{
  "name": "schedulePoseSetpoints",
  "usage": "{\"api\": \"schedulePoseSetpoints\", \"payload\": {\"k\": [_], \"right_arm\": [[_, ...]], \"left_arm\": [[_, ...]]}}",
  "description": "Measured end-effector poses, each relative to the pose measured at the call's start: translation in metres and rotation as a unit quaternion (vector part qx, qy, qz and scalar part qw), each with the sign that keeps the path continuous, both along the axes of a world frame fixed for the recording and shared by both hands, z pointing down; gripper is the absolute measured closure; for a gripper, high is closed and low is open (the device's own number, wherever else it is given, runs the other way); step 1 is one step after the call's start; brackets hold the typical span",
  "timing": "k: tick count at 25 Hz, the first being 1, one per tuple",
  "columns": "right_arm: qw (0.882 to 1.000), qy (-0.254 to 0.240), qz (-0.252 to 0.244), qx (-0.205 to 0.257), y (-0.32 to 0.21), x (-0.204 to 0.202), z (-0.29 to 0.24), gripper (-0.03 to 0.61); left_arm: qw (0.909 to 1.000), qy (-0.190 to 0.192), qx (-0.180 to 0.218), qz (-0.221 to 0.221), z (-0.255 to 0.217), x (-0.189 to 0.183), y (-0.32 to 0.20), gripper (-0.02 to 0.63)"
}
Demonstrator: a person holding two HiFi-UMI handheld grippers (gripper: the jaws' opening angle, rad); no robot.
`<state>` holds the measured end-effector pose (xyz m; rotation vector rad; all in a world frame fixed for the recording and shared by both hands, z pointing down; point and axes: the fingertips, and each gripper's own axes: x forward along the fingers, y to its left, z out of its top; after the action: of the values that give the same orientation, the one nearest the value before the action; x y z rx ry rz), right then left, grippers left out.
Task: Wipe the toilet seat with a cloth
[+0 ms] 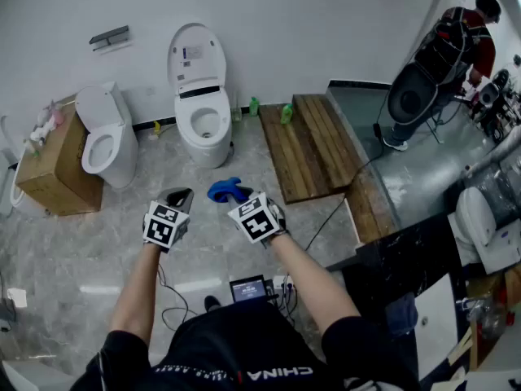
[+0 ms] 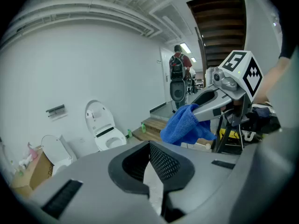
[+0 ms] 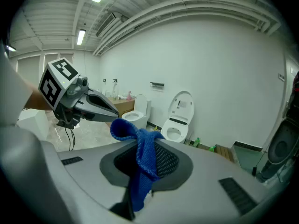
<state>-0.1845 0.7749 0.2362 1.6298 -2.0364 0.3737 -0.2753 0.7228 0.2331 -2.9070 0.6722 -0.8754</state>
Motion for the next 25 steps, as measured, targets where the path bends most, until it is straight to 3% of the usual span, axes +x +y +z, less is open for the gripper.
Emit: {"api": "schedulePoseSetpoints", "payload": {"k": [25], "right_arm": [[1.000, -0.025, 0.002, 0.003, -0.004, 0.012, 0.003, 0.517]], "left_arm": [[0.9999, -0.012, -0.003, 0.005, 0.010, 0.014, 0.000, 0.601]]}}
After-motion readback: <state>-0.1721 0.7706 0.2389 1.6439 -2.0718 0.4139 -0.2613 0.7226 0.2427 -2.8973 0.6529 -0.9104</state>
